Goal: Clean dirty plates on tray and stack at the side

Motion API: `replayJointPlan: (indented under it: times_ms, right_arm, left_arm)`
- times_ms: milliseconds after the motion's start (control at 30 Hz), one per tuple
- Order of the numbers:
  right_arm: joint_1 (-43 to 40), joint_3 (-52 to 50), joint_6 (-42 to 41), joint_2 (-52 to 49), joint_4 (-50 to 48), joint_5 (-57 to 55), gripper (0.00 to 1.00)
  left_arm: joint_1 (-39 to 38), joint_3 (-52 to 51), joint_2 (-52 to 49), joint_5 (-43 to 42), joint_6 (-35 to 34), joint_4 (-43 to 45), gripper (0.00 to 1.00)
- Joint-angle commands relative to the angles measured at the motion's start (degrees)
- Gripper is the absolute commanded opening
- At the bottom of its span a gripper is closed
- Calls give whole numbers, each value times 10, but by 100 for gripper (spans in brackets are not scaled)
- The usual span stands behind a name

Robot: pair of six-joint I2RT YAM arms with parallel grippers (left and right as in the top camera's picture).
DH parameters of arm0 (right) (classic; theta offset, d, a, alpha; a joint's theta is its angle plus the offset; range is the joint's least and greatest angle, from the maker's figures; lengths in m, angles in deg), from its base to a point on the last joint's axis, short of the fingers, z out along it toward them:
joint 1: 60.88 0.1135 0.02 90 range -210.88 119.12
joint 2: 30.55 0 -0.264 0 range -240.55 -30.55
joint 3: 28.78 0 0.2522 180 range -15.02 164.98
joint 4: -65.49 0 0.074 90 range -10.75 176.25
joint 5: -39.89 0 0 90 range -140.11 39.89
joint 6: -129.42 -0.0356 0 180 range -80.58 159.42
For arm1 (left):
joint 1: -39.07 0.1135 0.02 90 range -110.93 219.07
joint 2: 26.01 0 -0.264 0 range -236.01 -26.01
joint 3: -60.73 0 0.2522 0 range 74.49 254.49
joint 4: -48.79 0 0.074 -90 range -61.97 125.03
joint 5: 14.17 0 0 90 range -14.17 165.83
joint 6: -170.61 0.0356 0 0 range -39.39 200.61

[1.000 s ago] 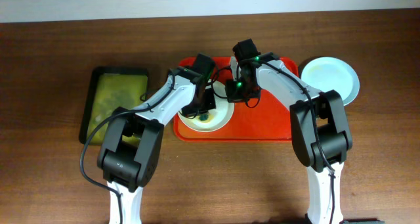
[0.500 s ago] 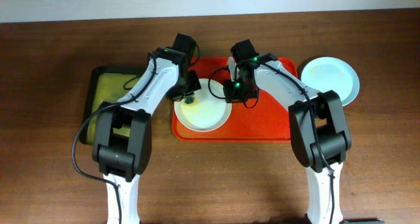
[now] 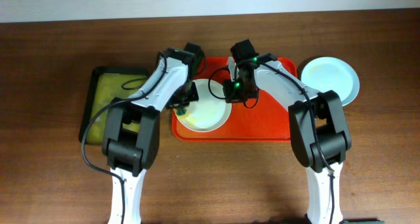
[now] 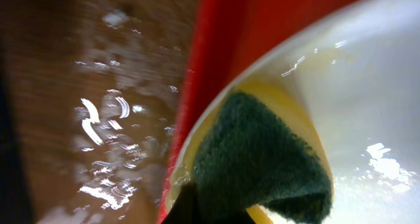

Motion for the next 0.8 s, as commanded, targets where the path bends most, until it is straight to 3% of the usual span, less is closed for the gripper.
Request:
replayJointPlan:
  times_ms: [0, 233, 333, 467, 667, 700, 767]
  right_arm:
    - [-2, -5, 4, -8, -2, -29, 4]
    - [-2, -5, 4, -8, -2, -29, 4]
    - [-2, -5, 4, -8, -2, -29, 4]
    - [-2, -5, 4, -8, -6, -29, 4]
    - [-2, -5, 3, -8, -11, -29, 4]
    - [-2, -5, 3, -8, -11, -29, 4]
    - [-2, -5, 3, -8, -11, -29, 4]
  left_arm:
    - [21, 66, 11, 49, 6, -27, 0]
    - [75, 105, 26, 19, 6, -42, 0]
    - [162, 105, 26, -31, 4, -69, 0]
    - [262, 105, 26, -32, 4, -103, 0]
    - [292, -17, 25, -84, 30, -35, 0]
    - [291, -36, 25, -83, 31, -19, 1]
    - [291, -34, 26, -84, 31, -18, 15]
